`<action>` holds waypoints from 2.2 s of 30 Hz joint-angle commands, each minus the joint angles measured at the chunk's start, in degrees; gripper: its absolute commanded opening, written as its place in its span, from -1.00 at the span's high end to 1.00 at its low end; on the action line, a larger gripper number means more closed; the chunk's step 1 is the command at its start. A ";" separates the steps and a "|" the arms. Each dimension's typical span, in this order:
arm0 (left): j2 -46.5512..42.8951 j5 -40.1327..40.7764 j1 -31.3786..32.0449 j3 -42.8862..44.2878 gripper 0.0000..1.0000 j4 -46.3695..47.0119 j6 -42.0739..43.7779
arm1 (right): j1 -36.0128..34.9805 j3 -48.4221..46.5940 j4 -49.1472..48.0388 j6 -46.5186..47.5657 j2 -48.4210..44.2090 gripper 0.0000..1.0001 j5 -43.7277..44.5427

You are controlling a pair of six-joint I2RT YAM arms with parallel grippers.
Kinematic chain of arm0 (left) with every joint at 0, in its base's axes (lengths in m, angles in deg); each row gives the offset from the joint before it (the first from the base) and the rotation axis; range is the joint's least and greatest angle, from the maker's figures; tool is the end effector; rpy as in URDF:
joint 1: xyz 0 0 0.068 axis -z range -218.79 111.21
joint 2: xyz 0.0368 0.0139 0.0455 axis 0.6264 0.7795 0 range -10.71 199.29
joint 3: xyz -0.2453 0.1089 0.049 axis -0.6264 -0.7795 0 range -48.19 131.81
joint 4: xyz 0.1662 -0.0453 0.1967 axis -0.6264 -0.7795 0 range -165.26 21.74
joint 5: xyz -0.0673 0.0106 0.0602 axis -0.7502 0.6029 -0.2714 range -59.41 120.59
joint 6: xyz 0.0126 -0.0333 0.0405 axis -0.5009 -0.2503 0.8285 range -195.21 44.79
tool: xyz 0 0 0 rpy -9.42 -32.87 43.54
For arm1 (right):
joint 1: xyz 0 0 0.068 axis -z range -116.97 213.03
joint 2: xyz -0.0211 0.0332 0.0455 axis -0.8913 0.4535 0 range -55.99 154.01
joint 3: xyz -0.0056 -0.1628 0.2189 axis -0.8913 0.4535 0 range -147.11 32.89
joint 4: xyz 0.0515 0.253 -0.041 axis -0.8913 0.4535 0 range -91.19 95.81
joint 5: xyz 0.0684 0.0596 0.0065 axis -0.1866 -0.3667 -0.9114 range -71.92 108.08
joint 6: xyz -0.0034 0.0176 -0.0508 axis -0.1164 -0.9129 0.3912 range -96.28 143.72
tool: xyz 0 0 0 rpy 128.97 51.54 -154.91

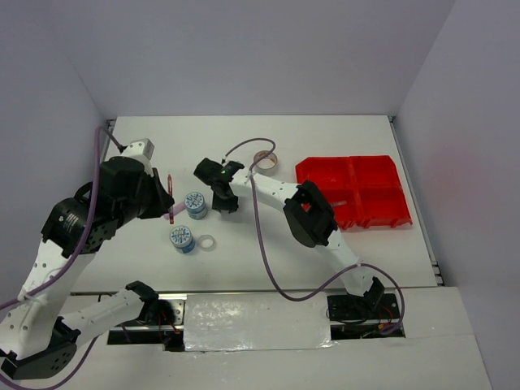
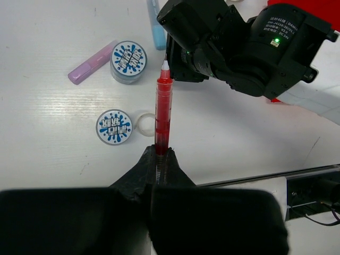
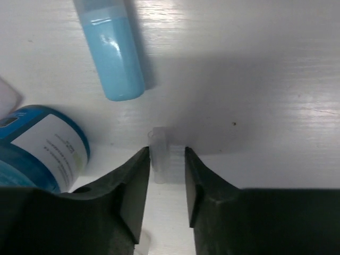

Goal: Sort the stationery into containers
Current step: Close the pen cap on the pen.

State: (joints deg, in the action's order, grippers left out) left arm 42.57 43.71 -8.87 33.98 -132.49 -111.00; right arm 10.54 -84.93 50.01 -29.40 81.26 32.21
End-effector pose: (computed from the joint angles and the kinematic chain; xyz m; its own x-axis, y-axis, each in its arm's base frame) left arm 0.1221 -0.0609 0.4332 -0.5969 -0.3137 -0.7385 -0.0294 0.9283 -0.3706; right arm 0.3120 0.3920 0.1654 -0.9206 0.0745 -0.3832 0.0274 0.9915 0.1270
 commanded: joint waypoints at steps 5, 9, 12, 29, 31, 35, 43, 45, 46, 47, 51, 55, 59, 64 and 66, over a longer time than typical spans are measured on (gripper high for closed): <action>0.16 -1.00 -0.20 -0.69 1.00 3.76 2.57 | -0.24 3.73 3.73 -3.30 -0.66 0.52 -0.68; 0.95 -6.59 -0.20 -2.71 1.00 6.39 3.62 | 1.16 16.77 -3.10 -4.79 -10.64 1.00 -4.88; 1.74 -17.90 -0.20 -8.14 1.00 12.18 5.99 | 3.88 32.58 -20.21 -5.85 -26.07 1.00 -5.61; 5.95 -63.04 2.87 -30.93 1.00 76.17 -12.11 | 9.25 59.72 -48.47 9.00 -81.26 1.00 -9.72; 7.01 -64.18 3.13 -30.49 1.00 78.62 -12.55 | 9.68 60.34 -49.79 9.26 -81.61 1.00 -11.40; 10.09 -66.38 3.84 -29.70 1.00 80.75 -13.25 | 10.56 61.22 -54.10 9.62 -82.06 1.00 -16.76; 12.46 -65.51 3.93 -27.77 1.00 77.41 -9.92 | 11.70 61.83 -54.54 9.88 -82.32 1.00 -18.52; 12.82 -64.55 3.93 -27.42 1.00 76.01 -8.95 | 13.20 62.18 -55.15 9.53 -82.76 1.00 -19.66; 12.82 -63.58 3.93 -27.33 1.00 74.96 -8.42 | 13.64 62.01 -54.89 9.53 -82.85 1.00 -20.02; 12.64 -62.70 3.93 -26.89 1.00 73.38 -7.37 | 14.60 62.01 -54.20 9.96 -83.02 1.00 -20.45; 12.64 -61.29 3.93 -25.92 1.00 72.84 -6.84 | 15.84 63.58 -55.59 10.50 -83.99 1.00 -24.32; 13.78 -61.64 3.93 -25.13 1.00 73.01 -6.84 | 16.01 64.21 -56.30 10.58 -84.25 1.00 -25.38; 14.13 -61.91 3.93 -24.78 1.00 73.46 -7.01 | 16.01 65.00 -56.65 10.32 -84.34 1.00 -25.82; 14.05 -61.20 3.75 -24.95 1.00 72.93 -6.75 | 16.01 65.96 -57.00 9.97 -85.39 1.00 -26.00; 14.05 -61.20 3.75 -25.04 1.00 72.93 -6.66 | 16.01 65.88 -56.65 10.06 -85.83 1.00 -25.82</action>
State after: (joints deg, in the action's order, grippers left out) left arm 56.69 -17.31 -5.20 6.83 -61.45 -118.89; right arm 26.32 -19.10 -3.87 -20.05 -2.54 6.92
